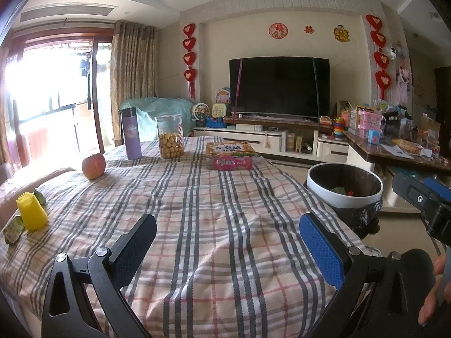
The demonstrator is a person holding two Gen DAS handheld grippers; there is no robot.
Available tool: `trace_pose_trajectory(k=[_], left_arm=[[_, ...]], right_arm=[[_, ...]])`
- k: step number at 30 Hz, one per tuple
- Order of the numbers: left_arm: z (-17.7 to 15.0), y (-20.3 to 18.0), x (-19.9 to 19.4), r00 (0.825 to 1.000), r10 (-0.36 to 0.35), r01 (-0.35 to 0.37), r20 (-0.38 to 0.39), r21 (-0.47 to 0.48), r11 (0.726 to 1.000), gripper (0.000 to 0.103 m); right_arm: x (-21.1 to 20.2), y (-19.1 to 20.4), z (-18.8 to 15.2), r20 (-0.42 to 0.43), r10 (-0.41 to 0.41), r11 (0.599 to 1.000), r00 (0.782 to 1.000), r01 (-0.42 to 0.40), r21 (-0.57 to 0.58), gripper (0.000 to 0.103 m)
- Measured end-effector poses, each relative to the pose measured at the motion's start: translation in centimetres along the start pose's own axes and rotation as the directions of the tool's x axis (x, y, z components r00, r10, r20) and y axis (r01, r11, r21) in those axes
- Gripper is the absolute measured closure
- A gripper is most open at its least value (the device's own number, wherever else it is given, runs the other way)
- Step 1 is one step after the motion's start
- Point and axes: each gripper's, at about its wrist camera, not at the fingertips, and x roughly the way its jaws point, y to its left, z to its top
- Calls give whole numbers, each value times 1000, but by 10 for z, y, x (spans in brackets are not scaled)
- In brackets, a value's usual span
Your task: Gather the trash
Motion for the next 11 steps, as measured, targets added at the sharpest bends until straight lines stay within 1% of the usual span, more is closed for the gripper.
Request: trace_pose_trajectory(k=[11], left_arm=[[5, 6, 10, 1000, -14, 14, -20, -18, 1000, 1]], right_arm=[[13, 2, 4, -22, 25, 1000, 999, -25, 10, 0]])
